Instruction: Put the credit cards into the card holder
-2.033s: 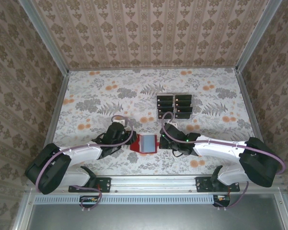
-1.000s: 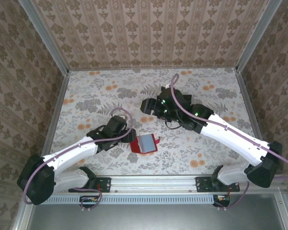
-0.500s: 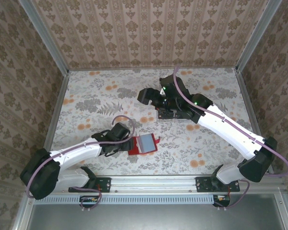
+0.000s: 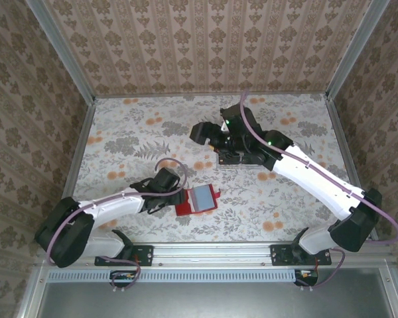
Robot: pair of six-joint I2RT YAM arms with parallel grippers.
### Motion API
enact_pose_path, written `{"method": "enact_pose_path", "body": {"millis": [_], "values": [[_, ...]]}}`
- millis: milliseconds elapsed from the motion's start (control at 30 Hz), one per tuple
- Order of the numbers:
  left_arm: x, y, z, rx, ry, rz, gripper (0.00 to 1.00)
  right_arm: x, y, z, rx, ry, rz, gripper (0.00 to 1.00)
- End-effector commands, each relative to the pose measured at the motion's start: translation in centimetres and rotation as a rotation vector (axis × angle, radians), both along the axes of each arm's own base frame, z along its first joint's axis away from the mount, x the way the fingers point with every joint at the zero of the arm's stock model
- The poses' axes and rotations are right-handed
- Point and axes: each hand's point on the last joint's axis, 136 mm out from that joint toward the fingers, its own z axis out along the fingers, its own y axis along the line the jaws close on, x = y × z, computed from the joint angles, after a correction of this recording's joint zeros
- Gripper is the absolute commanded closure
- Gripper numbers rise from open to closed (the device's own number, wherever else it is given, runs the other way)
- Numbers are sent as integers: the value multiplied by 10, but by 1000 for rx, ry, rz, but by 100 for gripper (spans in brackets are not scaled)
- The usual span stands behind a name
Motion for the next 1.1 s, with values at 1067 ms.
{"method": "enact_pose_path", "body": {"millis": [1067], "values": [[4, 34, 66, -66, -233, 39, 36, -55, 11, -224, -361, 149, 252, 47]]}}
